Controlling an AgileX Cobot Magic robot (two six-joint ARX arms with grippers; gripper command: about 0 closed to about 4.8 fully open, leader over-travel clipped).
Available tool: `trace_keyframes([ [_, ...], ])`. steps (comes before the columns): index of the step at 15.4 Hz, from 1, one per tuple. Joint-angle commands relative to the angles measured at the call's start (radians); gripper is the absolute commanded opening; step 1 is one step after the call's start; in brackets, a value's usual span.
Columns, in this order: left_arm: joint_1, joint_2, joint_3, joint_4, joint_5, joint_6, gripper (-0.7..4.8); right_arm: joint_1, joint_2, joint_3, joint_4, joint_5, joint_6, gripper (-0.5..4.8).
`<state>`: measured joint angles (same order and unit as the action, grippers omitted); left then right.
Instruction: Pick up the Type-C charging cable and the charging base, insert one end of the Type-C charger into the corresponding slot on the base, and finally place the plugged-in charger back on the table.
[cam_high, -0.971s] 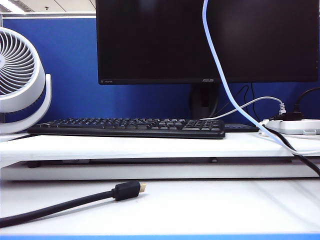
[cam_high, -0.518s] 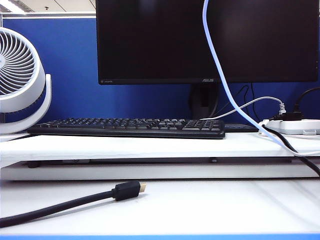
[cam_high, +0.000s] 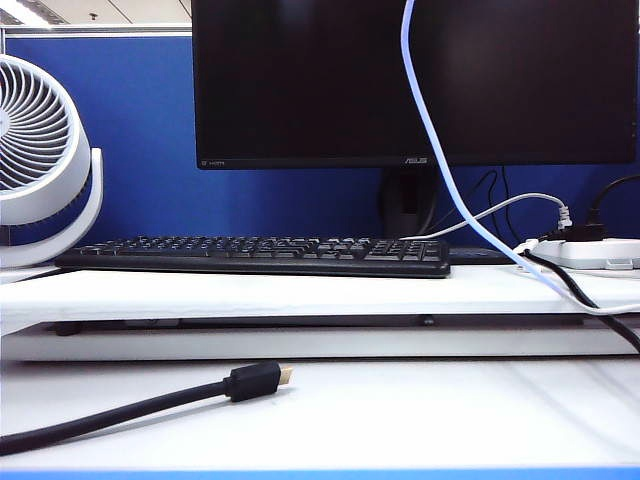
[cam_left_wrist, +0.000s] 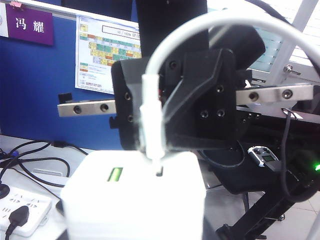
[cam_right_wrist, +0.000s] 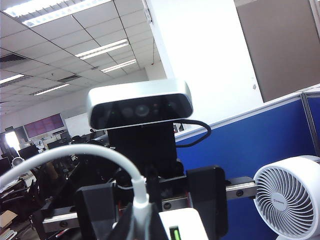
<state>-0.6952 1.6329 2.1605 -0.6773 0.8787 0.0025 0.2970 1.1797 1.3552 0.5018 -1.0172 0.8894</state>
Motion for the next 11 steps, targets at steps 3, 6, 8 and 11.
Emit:
trace_keyframes([
  [3, -0.001, -0.006, 0.008, 0.031, 0.008, 0.002, -0.06, 0.002, -0.003, 0.003, -0.044, -0.033, 0.007, -0.05],
  [6, -0.001, -0.006, 0.008, 0.020, 0.008, 0.009, -0.06, 0.003, -0.003, 0.003, -0.049, -0.034, 0.007, -0.05],
  [8, -0.001, -0.006, 0.008, 0.019, 0.008, 0.009, -0.06, 0.003, -0.003, 0.003, -0.047, -0.033, 0.007, -0.05],
  [11, -0.001, -0.006, 0.008, -0.010, -0.001, 0.043, -0.06, 0.003, -0.016, 0.003, -0.023, -0.026, 0.002, -0.05],
])
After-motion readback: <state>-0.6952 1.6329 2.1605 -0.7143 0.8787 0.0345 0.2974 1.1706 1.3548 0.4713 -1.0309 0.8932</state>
